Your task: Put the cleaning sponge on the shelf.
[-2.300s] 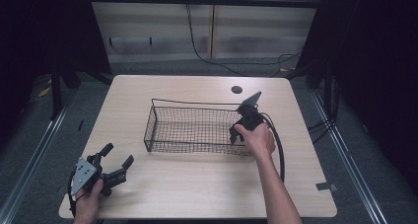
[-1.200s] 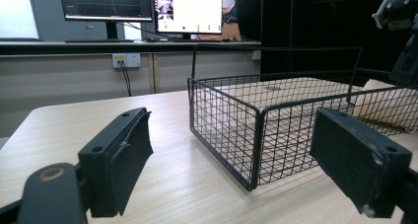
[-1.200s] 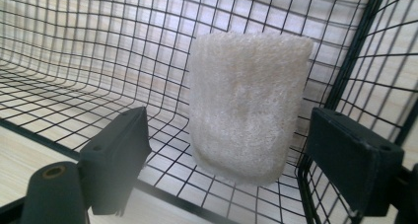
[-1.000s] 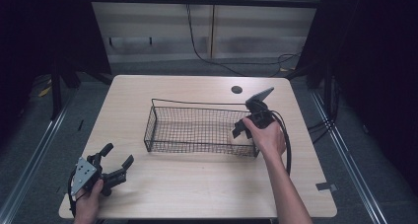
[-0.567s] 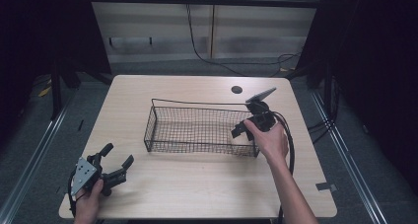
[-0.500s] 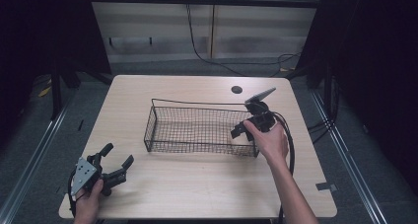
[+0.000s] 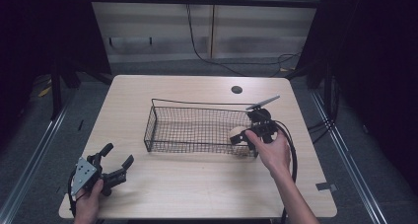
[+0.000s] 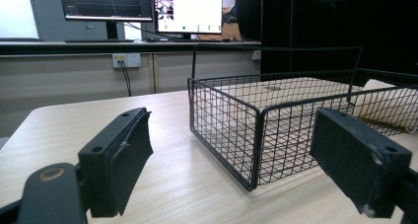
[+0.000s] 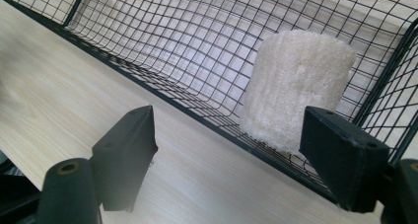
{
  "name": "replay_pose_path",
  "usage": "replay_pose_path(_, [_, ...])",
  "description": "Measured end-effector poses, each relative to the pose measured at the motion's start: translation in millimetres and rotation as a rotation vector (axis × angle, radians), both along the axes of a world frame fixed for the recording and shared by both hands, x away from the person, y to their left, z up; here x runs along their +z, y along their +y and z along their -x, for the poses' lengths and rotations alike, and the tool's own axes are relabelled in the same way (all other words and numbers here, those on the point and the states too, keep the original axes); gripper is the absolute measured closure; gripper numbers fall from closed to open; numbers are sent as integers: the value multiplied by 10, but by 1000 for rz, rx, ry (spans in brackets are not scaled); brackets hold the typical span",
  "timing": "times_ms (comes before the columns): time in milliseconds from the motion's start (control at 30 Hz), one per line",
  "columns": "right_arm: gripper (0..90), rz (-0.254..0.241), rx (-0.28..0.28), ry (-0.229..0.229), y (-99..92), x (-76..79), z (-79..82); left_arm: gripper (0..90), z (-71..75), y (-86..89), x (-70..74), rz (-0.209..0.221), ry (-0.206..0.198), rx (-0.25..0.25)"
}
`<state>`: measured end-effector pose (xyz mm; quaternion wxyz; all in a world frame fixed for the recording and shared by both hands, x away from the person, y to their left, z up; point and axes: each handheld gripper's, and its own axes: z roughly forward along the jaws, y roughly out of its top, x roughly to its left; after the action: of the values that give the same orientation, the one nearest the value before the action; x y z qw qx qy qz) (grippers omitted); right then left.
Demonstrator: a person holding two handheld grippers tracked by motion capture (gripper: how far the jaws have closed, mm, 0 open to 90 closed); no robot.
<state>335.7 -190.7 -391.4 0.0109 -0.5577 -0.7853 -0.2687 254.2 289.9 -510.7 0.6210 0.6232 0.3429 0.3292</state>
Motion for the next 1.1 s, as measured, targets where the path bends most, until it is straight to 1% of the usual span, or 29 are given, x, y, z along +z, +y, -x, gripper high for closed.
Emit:
replay_pose_path(100, [223, -14, 0, -21, -19, -4, 65, 155, 0, 0, 0, -1, 1, -1])
replay_pose_path(133, [228, -7, 0, -40, -14, 14, 115, 155, 1, 0, 0, -1, 1, -1])
replay_pose_path(167, [228, -7, 0, -40, -14, 14, 115, 155, 1, 0, 0, -1, 1, -1])
replay_pose_path(200, [234, -31, 1, -58, -11, 32, 167, 155, 1, 0, 0, 0, 1, -1])
replay_pose_path(267, [240, -39, 11, -66, -11, 34, 195, 155, 0, 0, 0, -1, 1, 0])
replay_pose_path(300, [240, -26, 16, -70, -11, 22, 251, 155, 0, 0, 0, -1, 1, 0])
replay_pose_path(367, [240, -31, 17, -69, -15, 17, 270, 155, 0, 1, 0, -2, 0, 0])
replay_pose_path(400, [249, -28, 18, -80, -22, 7, 329, 155, 0, 0, 0, -1, 1, 0])
replay_pose_path(433, [254, -33, 22, -85, -27, 2, 349, 155, 0, 1, 0, -2, 1, 0])
replay_pose_path(467, [253, -49, 27, -84, -35, -6, 375, 155, 0, 1, 0, -2, 1, 0])
replay_pose_path(533, [254, -55, 28, -85, -40, -18, 402, 155, 0, 0, 0, -2, 1, 0])
replay_pose_path(567, [254, -47, 30, -89, -54, -50, 450, 155, 0, 0, 0, -1, 1, 0])
replay_pose_path(600, [254, -47, 30, -89, -54, -50, 450, 155, 0, 0, 0, -2, 1, 0])
replay_pose_path(633, [258, -60, 30, -93, -69, -68, 476, 155, 0, 0, 0, -1, 1, 0])
replay_pose_path(667, [260, -67, 18, -106, -86, -95, 535, 155, 1, -1, 0, 0, 1, 0])
replay_pose_path(700, [260, -67, 18, -106, -86, -95, 535, 155, 1, -1, 0, 0, 1, 0])
replay_pose_path(800, [260, -71, 32, -125, -89, -119, 602, 155, 1, -1, 0, -1, 1, 1])
replay_pose_path(900, [259, -63, 50, -121, -73, -160, 666, 155, 1, -1, 0, -1, 1, 1])
replay_pose_path(1000, [253, -91, 47, -117, -93, -198, 723, 155, 0, 0, 0, -2, 0, 1])
replay_pose_path(1067, [263, -93, 41, -141, -116, -223, 765, 155, 1, 0, 0, -2, 0, 2])
replay_pose_path(1100, [263, -93, 41, -141, -116, -223, 765, 155, 1, 0, 0, -2, 0, 2])
